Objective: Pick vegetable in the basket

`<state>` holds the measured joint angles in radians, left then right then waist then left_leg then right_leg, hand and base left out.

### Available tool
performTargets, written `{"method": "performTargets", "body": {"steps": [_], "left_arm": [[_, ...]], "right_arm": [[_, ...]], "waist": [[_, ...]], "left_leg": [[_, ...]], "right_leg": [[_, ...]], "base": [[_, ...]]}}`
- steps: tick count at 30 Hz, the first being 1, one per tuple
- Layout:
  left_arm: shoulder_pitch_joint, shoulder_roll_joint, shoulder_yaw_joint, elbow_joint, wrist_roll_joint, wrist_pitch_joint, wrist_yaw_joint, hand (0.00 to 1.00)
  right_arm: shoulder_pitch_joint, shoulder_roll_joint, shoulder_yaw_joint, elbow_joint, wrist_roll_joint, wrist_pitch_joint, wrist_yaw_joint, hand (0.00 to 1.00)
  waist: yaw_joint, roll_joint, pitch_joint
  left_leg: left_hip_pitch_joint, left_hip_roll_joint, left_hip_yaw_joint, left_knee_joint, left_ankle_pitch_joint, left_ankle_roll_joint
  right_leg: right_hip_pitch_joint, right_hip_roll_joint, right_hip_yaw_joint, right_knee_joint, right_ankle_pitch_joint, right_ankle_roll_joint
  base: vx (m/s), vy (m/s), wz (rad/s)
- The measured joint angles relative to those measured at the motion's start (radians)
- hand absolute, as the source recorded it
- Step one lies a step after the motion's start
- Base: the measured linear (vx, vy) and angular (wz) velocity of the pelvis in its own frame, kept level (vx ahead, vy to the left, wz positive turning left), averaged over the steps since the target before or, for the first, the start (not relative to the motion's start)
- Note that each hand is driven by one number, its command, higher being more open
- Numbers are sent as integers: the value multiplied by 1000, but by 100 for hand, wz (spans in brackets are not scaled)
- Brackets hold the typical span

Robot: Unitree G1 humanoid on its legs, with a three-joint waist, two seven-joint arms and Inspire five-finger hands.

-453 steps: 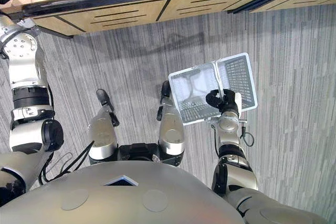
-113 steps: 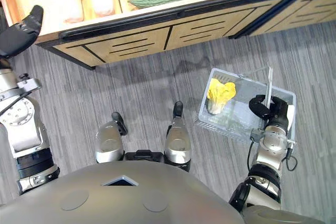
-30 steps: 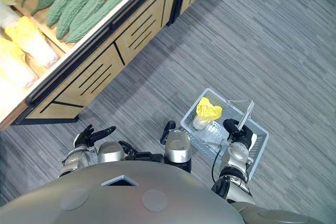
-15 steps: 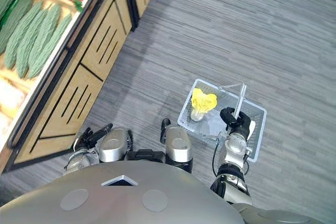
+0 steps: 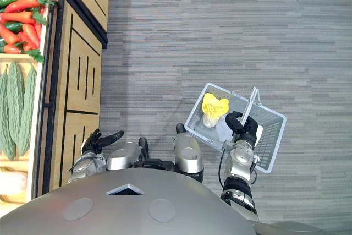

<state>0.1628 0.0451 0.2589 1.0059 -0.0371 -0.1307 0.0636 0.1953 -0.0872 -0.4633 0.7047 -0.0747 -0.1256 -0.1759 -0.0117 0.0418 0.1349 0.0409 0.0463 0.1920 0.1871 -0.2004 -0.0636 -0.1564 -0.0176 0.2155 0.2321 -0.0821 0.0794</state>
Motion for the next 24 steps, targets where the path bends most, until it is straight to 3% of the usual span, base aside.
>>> {"method": "performTargets", "body": {"steps": [4, 11, 14, 17, 19, 21, 23, 24], "left_arm": [[-4, 13, -8, 7, 1, -1, 1, 100], [-7, 12, -10, 14, 10, -1, 21, 100], [-10, 18, -17, 14, 10, 1, 31, 100], [15, 32, -35, 18, 14, 5, 41, 100], [34, 31, -36, 23, 13, 8, 44, 100], [20, 27, -37, 23, 13, 9, 43, 100], [-4, 20, -37, 23, 12, 9, 43, 100], [-20, 17, -37, 23, 13, 8, 43, 100]], "right_arm": [[-1, 2, 0, 85, 0, 0, 0, 0], [-16, 3, -34, 124, 1, 0, -1, 0], [-42, 8, -39, 122, 2, 0, -3, 0], [-69, 9, -38, 119, 4, 1, -13, 0], [-65, 9, -37, 119, 4, 1, -27, 0], [-68, 7, -37, 119, 3, 1, -31, 0], [-74, 4, -38, 119, 3, 1, -32, 0], [-78, 5, -39, 120, 4, 2, -33, 0]], "waist": [[1, -17, -18], [4, -18, -19], [9, -24, 7], [8, -31, 62], [7, -33, 64], [3, -29, 62], [1, -19, 81], [3, -13, 90]], "left_leg": [[1, -17, 19, -1, -3, 5], [-23, -21, -1, 19, -49, 57], [-47, -19, 2, 75, -101, 81], [29, -19, 47, 106, -159, 110], [70, -19, 68, 85, -162, 106], [75, -6, 72, 74, -150, 80], [76, 28, 69, 65, -153, 55], [95, 52, 67, 43, -150, 29]], "right_leg": [[22, -24, 10, -66, 23, 21], [15, -35, -18, -74, 37, 32], [-101, -30, -93, 160, 0, 27], [-184, -108, -320, 436, -24, -11], [-196, -145, -406, 455, -46, -35], [-214, -151, -436, 343, -43, -32], [-224, -139, -435, 196, -23, -9], [-225, -130, -429, 83, 15, 26]], "base": [[58, 106, -15], [-20, 42, 5], [-114, 2, -3], [-115, 10, -29], [49, 13, -28], [193, -44, -11], [288, -166, 3], [435, -267, 2]]}}
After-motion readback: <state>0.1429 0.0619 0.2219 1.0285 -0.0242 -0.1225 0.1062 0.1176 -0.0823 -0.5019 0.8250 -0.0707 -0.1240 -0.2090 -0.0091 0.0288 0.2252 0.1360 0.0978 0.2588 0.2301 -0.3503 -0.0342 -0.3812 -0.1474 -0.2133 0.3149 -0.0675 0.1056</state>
